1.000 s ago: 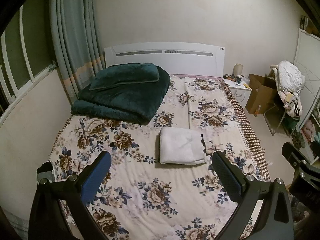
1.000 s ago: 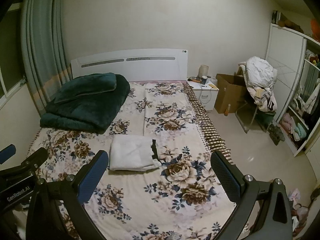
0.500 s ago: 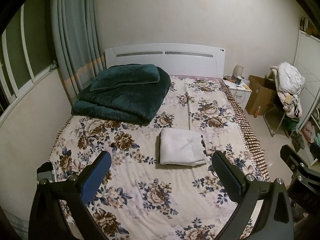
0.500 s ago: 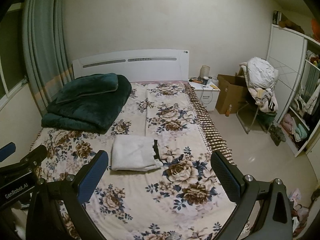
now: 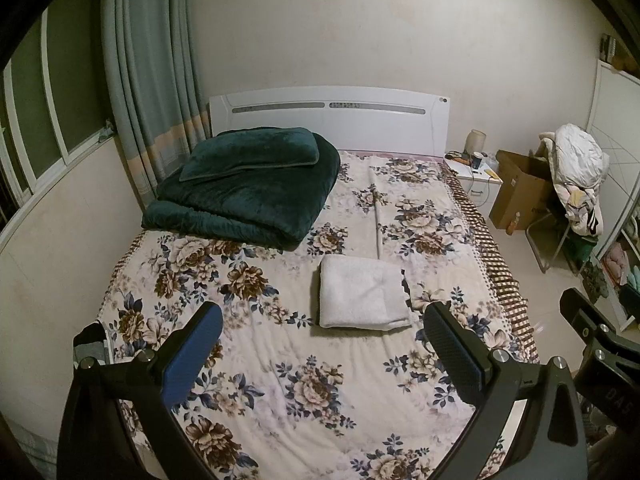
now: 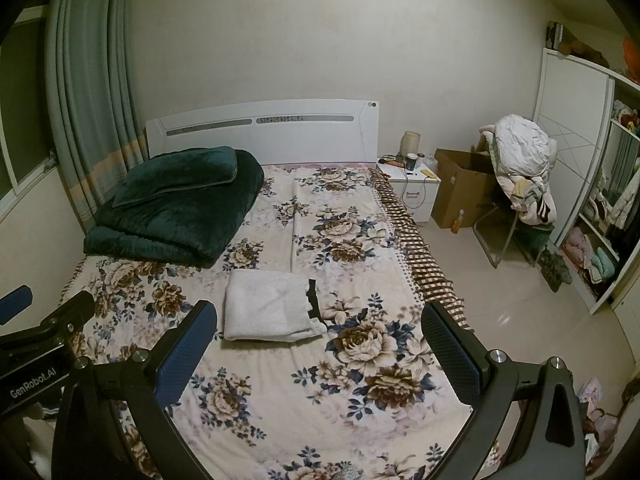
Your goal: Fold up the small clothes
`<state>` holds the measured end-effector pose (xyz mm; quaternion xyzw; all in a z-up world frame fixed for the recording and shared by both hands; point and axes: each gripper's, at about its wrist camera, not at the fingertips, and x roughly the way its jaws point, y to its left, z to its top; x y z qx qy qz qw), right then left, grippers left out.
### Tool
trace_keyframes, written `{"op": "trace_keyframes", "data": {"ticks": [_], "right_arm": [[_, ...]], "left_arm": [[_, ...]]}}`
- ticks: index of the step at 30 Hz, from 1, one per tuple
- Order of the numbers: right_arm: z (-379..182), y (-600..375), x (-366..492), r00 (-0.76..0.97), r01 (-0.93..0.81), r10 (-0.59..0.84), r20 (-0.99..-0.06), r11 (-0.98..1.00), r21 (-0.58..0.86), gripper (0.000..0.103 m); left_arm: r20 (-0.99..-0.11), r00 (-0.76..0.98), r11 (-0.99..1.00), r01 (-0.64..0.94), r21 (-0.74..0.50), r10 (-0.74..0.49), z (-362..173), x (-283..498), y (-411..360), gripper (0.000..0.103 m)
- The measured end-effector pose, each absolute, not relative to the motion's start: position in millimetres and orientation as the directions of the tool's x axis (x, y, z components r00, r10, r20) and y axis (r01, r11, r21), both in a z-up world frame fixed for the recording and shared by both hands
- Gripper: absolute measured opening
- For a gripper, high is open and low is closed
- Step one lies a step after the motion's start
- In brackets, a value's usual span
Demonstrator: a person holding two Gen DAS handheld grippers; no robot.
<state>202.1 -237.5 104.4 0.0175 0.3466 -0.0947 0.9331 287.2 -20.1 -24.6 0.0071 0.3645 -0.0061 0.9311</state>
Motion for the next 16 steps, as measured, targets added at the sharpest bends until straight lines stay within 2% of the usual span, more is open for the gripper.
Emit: {"op": "trace_keyframes", "data": {"ticks": [16], "right_arm": [[102.9, -235.1, 198.6, 0.742, 0.192, -0.168, -0.649, 0.981, -0.034, 0.103]], "left_arm": [[-0.670, 0.742, 1.000, 0.012, 0.010, -0.002, -24.0, 285.3, -20.3, 0.103]]}}
